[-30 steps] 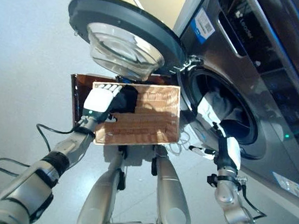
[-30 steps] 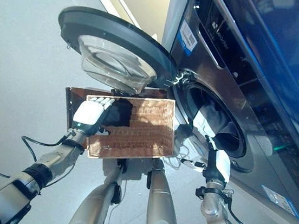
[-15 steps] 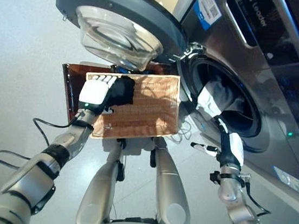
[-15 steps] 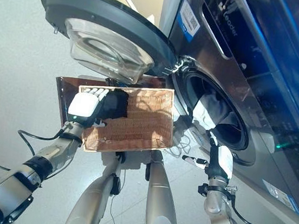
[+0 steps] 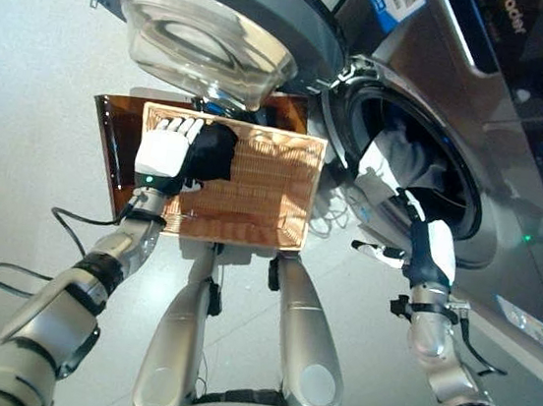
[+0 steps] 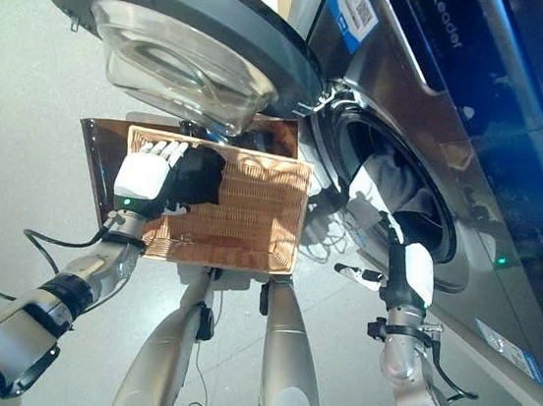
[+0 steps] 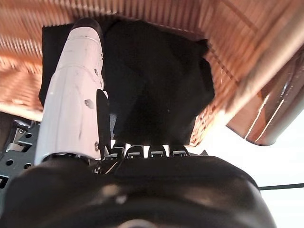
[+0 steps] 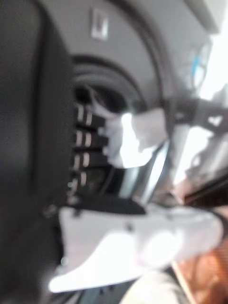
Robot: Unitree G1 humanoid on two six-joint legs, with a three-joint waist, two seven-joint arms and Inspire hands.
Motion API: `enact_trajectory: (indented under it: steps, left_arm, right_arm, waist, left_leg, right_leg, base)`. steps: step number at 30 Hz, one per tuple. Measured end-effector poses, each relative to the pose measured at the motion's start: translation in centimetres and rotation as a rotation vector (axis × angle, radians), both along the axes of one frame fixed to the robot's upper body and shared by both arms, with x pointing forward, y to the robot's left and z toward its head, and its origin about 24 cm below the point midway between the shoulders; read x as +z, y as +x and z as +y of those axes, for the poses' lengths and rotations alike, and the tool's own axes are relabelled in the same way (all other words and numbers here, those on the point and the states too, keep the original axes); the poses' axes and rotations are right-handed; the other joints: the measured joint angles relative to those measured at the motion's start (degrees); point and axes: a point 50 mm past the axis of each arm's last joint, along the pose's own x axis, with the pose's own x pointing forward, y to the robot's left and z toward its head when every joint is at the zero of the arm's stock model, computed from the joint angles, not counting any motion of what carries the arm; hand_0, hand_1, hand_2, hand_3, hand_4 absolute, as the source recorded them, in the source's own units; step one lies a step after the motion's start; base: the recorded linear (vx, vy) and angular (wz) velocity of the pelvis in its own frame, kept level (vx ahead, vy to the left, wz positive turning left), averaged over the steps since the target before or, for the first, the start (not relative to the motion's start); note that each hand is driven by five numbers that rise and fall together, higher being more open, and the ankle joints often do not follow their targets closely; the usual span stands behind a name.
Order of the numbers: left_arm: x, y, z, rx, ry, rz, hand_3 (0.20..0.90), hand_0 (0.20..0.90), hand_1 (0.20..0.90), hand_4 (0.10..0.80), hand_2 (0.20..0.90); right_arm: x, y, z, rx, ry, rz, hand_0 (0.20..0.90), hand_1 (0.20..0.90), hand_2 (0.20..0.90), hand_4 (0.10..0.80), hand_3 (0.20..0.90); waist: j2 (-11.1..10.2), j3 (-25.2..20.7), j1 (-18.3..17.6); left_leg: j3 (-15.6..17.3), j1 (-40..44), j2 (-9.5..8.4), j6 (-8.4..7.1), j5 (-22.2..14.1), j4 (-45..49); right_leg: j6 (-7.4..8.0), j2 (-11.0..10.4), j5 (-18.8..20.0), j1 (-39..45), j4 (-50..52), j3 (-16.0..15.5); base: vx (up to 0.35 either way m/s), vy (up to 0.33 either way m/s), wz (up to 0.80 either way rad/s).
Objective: Pick up the clothes and place them into the washing machine
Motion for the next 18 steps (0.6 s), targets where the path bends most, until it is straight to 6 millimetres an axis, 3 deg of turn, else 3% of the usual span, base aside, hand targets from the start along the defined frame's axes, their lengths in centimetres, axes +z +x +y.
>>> enact_trajectory:
  steps: [11, 12, 14, 18]
  left_arm:
    - [0.2, 0.1, 0.0, -0.001, -0.024, -0.004, 0.9, 0.9, 0.9, 0.8, 0.9]
    - [0.2, 0.1, 0.1, 0.002, -0.025, -0.003, 0.529, 0.529, 0.529, 0.535, 0.529]
    - [0.2, 0.2, 0.0, 0.003, -0.03, -0.003, 0.2, 0.2, 0.2, 0.3, 0.2]
    - [1.3, 0.7, -0.1, 0.004, -0.062, -0.043, 0.2, 0.2, 0.2, 0.3, 0.2]
  right_arm:
    - [1.0, 0.1, -0.3, 0.007, -0.012, -0.039, 0.9, 0.9, 0.9, 0.8, 0.9]
    - [1.0, 0.1, -0.4, 0.008, -0.013, -0.039, 0.9, 0.9, 0.9, 0.8, 0.9]
    - [1.1, 0.1, -0.5, 0.008, -0.021, -0.039, 0.9, 0.9, 0.9, 0.8, 0.9]
    - [1.2, 0.1, -0.6, 0.008, -0.026, -0.04, 0.9, 0.9, 0.9, 0.8, 0.9]
  waist:
    - [-0.12, 0.08, -0.07]
    - [-0.2, 0.12, -0.08]
    - [-0.2, 0.12, -0.08]
    - [-0.26, 0.15, -0.05]
  left_leg:
    - [0.0, -1.19, 0.0, -0.29, -0.02, 0.12]
    - [0.0, -1.2, 0.01, -0.29, -0.02, 0.1]
    - [0.0, -1.2, 0.0, -0.28, -0.02, 0.05]
    - [0.0, -1.2, -0.01, -0.14, 0.08, 0.05]
  right_leg:
    - [0.02, 0.0, 0.01, -1.25, 0.2, -0.03]
    - [0.02, 0.01, 0.02, -1.27, 0.21, -0.02]
    - [0.02, 0.0, 0.02, -1.31, 0.21, -0.02]
    - [0.03, -0.02, 0.01, -1.31, 0.26, -0.02]
  base:
    - [0.0, 0.0, 0.0]
    - [0.0, 0.0, 0.0]
    - [0.0, 0.0, 0.0]
    - [0.0, 0.0, 0.0]
